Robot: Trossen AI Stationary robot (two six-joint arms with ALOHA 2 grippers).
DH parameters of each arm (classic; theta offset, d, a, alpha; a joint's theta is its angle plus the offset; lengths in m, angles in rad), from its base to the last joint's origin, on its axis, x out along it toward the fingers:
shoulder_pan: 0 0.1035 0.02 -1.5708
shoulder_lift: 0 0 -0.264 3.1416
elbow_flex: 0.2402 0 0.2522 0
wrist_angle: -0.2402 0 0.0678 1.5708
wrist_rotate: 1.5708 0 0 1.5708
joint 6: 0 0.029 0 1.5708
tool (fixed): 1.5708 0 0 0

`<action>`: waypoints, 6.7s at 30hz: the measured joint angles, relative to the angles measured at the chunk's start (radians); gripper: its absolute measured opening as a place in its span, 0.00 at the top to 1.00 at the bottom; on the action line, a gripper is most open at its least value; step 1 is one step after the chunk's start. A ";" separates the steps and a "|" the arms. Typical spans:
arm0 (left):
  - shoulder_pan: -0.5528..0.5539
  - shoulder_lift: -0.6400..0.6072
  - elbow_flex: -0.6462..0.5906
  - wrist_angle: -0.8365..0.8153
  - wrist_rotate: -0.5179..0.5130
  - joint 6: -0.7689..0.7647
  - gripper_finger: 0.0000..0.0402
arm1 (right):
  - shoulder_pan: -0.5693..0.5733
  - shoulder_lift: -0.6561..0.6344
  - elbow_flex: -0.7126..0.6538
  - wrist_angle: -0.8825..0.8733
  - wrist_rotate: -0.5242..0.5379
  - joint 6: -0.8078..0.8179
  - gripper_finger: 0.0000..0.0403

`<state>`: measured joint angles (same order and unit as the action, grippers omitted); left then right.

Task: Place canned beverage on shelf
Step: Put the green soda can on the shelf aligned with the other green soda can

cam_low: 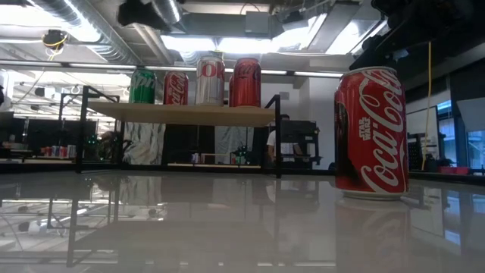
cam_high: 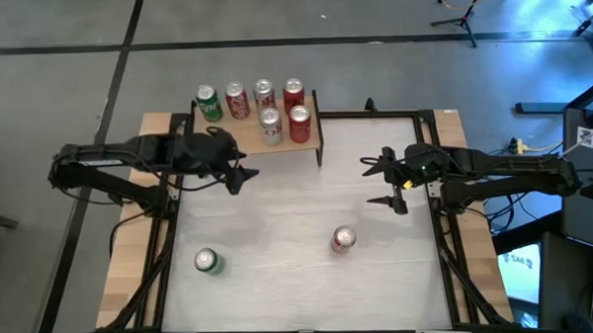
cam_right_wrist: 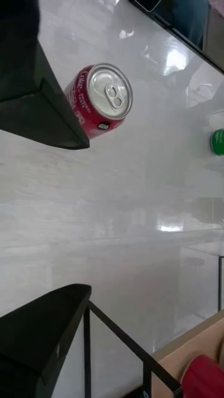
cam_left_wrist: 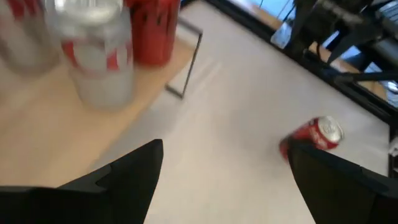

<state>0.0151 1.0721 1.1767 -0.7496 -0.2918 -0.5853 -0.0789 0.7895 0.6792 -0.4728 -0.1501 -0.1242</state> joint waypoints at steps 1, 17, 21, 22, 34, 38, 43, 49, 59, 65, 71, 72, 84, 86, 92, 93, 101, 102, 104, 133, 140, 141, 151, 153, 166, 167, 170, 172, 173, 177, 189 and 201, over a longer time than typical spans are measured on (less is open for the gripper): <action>-0.008 -0.001 0.000 -0.026 0.010 -0.035 0.17 | 0.000 0.000 0.000 0.000 0.000 0.000 0.09; -0.255 0.007 -0.001 -0.394 0.481 -0.879 0.17 | 0.000 0.000 0.000 0.000 0.000 -0.012 0.09; -0.339 0.028 -0.001 -0.396 0.462 -0.993 0.17 | 0.000 0.000 0.000 0.000 0.000 -0.012 0.09; -0.360 0.039 -0.001 -0.396 0.459 -1.018 0.17 | 0.000 0.000 0.000 0.000 0.000 -0.012 0.09; -0.547 0.201 -0.001 -0.403 0.469 -1.143 0.17 | 0.000 0.000 0.000 0.000 0.000 -0.013 0.09; -0.567 0.240 -0.001 -0.417 0.466 -1.176 0.17 | 0.000 0.000 0.000 0.000 0.000 -0.013 0.09; -0.592 0.275 -0.001 -0.455 0.466 -1.226 0.17 | 0.000 0.000 0.000 0.000 0.000 -0.013 0.09; -0.618 0.285 -0.001 -0.473 0.438 -1.301 0.17 | 0.000 0.000 0.000 0.000 0.000 -0.013 0.09; -0.646 0.301 -0.001 -0.471 0.371 -1.324 0.17 | 0.000 0.000 0.000 0.000 0.000 -0.013 0.09; -0.665 0.346 -0.001 -0.470 0.377 -1.309 0.17 | 0.000 0.000 0.000 0.000 0.000 -0.013 0.09; -0.678 0.389 -0.001 -0.470 0.378 -1.270 0.17 | 0.000 0.000 0.000 0.000 0.000 -0.013 0.09; -0.677 0.396 -0.001 -0.471 0.379 -1.266 0.17 | 0.000 0.000 0.000 0.000 0.000 -0.013 0.09; -0.677 0.477 -0.001 -0.470 0.354 -1.199 0.17 | 0.000 0.000 0.000 0.000 0.000 -0.013 0.09; -0.676 0.479 -0.001 -0.466 0.342 -1.195 0.18 | 0.000 0.000 0.000 0.000 0.000 -0.013 0.09; -0.676 0.477 -0.001 -0.443 0.341 -1.175 0.29 | 0.000 0.000 0.000 0.000 0.000 -0.013 0.09; -0.676 0.476 -0.001 -0.440 0.340 -1.174 0.30 | 0.000 0.000 0.000 0.000 0.000 -0.013 0.09; -0.668 0.473 -0.001 -0.414 0.335 -1.129 0.32 | 0.000 0.000 0.000 0.000 0.000 -0.014 0.09; -0.661 0.470 -0.001 -0.408 0.332 -1.111 0.32 | 0.000 0.000 0.000 0.000 0.000 -0.014 0.09; -0.641 0.464 -0.001 -0.398 0.310 -1.070 0.32 | 0.000 0.000 0.000 0.000 0.000 -0.015 0.09; -0.064 0.446 0.156 -0.443 0.290 0.497 0.31 | 0.000 0.000 0.000 0.000 0.000 -0.015 0.09; -0.070 0.446 0.135 -0.452 0.281 0.625 0.30 | 0.000 0.000 0.000 0.000 0.000 -0.015 0.09; -0.073 0.446 0.123 -0.453 0.279 0.621 0.30 | 0.000 0.000 0.000 0.000 0.000 -0.015 0.09; -0.088 0.446 0.068 -0.443 0.221 0.569 0.30 | 0.000 0.000 0.000 0.003 0.000 -0.015 0.09; -0.088 0.446 0.053 -0.437 0.220 0.568 0.30 | 0.000 0.000 0.000 0.007 0.000 -0.015 0.09; -0.089 0.446 0.001 -0.387 0.223 0.566 0.30 | 0.000 0.000 0.000 0.008 0.000 -0.015 0.09; -0.089 0.446 0.001 -0.378 0.226 0.567 0.29 | 0.000 0.000 0.000 0.008 0.000 -0.015 0.09; -0.089 0.446 0.001 -0.356 0.231 0.566 0.28 | 0.000 0.000 0.000 0.008 0.000 -0.015 0.09; -0.089 0.446 0.001 -0.346 0.231 0.566 0.26 | 0.000 0.000 0.000 0.008 0.000 -0.015 0.09; -0.089 0.446 0.001 -0.344 0.231 0.566 0.25 | 0.000 0.000 0.000 0.008 0.000 -0.015 0.09; -0.089 0.446 0.001 -0.345 0.231 0.566 0.22 | 0.000 0.000 0.000 0.008 0.000 -0.015 0.09; -0.088 0.446 0.001 -0.345 0.231 0.534 0.20 | 0.000 0.000 0.000 0.008 0.000 -0.015 0.09; -0.089 0.446 0.001 -0.345 0.230 0.535 0.20 | 0.000 0.000 0.000 0.008 0.000 -0.015 0.09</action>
<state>-0.0734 1.5185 1.1778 -1.0948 -0.0616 -0.0502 -0.0788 0.7898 0.6792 -0.4652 -0.1501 -0.1390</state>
